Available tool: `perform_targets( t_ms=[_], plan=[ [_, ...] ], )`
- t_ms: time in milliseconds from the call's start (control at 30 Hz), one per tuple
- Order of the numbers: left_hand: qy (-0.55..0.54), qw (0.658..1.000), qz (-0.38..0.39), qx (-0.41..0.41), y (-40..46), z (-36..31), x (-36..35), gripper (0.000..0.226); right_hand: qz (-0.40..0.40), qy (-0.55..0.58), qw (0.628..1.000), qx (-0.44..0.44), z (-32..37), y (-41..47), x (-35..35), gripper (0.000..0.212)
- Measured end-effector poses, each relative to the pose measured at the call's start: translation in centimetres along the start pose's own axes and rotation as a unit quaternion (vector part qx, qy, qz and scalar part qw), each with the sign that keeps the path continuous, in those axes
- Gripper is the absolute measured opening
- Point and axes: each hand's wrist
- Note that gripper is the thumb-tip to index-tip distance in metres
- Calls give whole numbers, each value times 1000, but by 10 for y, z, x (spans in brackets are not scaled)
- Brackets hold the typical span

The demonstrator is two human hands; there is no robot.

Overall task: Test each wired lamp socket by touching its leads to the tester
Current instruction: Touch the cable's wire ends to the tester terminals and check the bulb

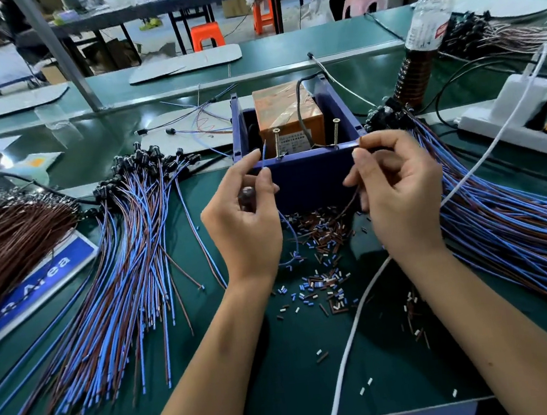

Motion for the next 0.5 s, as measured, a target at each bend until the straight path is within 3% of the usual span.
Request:
perform_targets(
  t_ms=[133,300,500],
  plan=[
    [9,1000,4,1,0,3,-3,21,-63,-85,992,74,-1,5,-8,9],
    [17,1000,6,7,0,8,-4,25,-56,-84,993,68,-3,6,-16,20],
    [8,1000,16,6,-1,8,-5,25,-60,-113,989,80,-3,7,-15,11]
  ],
)
Point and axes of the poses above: each hand's wrist, its own y-axis towards the middle knuckle, its own x-axis out of the back of the hand, z = x × y, and after that the axes turned 11 degrees about y, right-handed
